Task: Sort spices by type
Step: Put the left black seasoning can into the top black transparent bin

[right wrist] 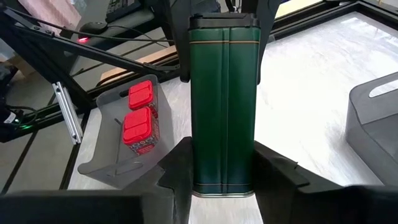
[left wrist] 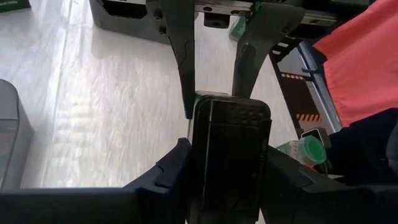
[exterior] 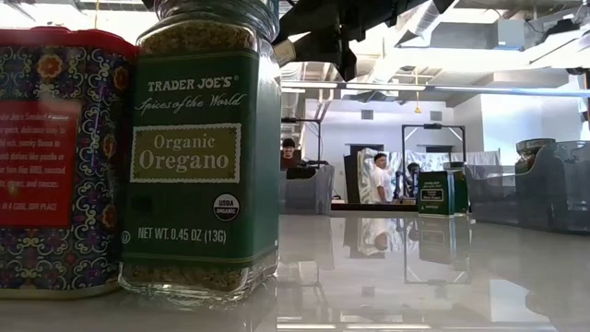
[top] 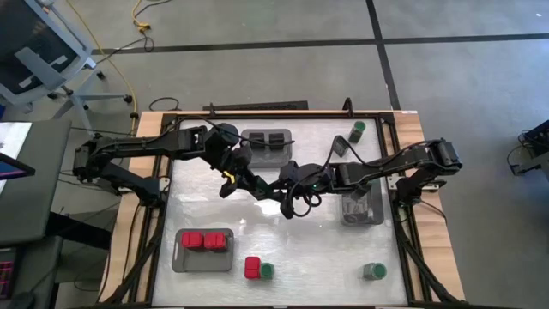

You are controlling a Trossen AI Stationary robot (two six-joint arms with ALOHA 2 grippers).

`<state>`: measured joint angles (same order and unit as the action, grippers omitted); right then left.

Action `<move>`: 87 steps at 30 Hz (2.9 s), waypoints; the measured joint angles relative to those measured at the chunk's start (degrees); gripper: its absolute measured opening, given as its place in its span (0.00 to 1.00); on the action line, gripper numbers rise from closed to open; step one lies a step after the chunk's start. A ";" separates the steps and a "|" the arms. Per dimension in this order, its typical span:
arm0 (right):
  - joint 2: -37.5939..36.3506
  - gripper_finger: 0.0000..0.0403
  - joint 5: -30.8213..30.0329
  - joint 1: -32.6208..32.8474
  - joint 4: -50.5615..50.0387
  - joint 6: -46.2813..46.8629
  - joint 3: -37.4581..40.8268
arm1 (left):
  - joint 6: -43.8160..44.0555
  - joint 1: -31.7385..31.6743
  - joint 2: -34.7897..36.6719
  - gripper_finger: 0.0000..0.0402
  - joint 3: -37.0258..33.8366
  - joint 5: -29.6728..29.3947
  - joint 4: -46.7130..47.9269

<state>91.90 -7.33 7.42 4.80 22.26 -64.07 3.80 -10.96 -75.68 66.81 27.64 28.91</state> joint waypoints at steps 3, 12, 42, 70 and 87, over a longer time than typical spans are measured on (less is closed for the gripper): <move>0.00 0.42 0.00 -0.02 -0.02 -0.02 0.00 | 0.20 0.00 0.00 0.33 0.00 0.00 -0.03; 0.00 0.48 0.10 -0.77 -0.13 1.54 0.00 | 2.00 -0.04 0.00 0.32 0.00 -0.22 -0.03; -14.88 0.75 -0.09 -2.73 -37.26 13.35 5.67 | -18.18 -13.05 -15.37 0.32 15.98 -11.45 19.65; -16.33 0.75 -0.02 -8.33 -39.76 8.76 8.15 | -33.86 -18.30 -29.11 0.32 18.28 -21.78 21.03; -16.28 0.75 0.02 -8.26 -39.91 9.31 8.15 | -33.64 -17.40 -31.32 0.32 18.21 -22.01 18.44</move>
<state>75.61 -7.31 -0.84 -35.11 31.57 -55.92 -29.85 -28.36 -107.00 85.01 5.63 47.35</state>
